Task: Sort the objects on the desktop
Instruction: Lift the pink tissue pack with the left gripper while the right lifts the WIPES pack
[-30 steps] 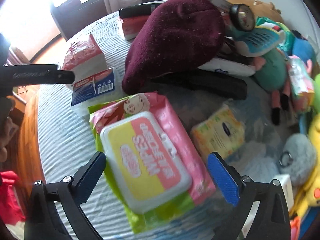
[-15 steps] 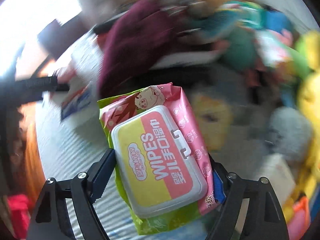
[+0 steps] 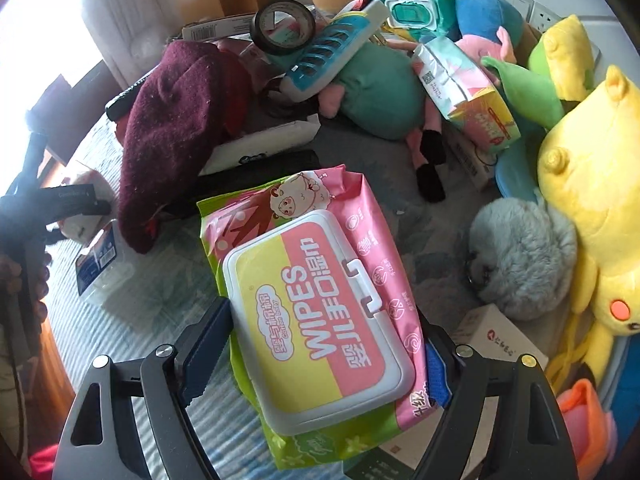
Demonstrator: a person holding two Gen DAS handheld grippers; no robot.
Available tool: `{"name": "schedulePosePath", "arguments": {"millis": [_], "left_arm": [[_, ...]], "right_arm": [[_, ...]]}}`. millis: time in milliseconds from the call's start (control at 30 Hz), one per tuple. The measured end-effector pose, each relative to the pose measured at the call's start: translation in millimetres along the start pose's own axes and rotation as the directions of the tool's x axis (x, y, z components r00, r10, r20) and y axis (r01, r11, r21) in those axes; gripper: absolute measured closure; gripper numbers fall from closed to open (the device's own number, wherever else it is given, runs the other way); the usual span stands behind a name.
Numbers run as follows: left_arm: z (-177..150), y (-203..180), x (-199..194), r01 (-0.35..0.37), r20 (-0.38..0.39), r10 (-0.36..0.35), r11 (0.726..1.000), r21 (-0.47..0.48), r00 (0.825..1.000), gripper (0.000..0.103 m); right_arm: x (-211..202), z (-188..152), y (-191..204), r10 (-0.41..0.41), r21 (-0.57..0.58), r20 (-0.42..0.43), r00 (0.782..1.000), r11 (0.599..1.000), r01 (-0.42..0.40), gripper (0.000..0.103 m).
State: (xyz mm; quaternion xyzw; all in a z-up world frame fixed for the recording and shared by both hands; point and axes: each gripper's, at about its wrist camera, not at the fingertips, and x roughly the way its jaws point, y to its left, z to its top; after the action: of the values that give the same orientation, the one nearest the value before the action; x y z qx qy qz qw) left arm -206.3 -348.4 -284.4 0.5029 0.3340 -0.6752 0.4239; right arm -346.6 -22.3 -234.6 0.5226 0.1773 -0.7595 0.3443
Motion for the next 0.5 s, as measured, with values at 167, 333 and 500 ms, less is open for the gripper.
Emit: {"name": "schedulePosePath", "arguments": {"millis": [167,333,500], "left_arm": [[-10,12,-21,0.042,0.029,-0.045,0.996,0.073,0.999,0.038],[-18,27,-57,0.024,0.072,-0.039,0.979,0.205,0.997,0.022],[-2,41,-70,0.006,0.101,-0.035,0.963,0.270,0.994,0.014]], "right_arm": [[-2,1,3,-0.008,-0.004,0.006,1.000,1.000,0.008,0.020],[-10,0,7,-0.002,0.007,0.028,1.000,1.000,0.002,0.020],[-23,-5,12,-0.022,0.068,0.056,0.998,0.998,0.018,0.020]]}}
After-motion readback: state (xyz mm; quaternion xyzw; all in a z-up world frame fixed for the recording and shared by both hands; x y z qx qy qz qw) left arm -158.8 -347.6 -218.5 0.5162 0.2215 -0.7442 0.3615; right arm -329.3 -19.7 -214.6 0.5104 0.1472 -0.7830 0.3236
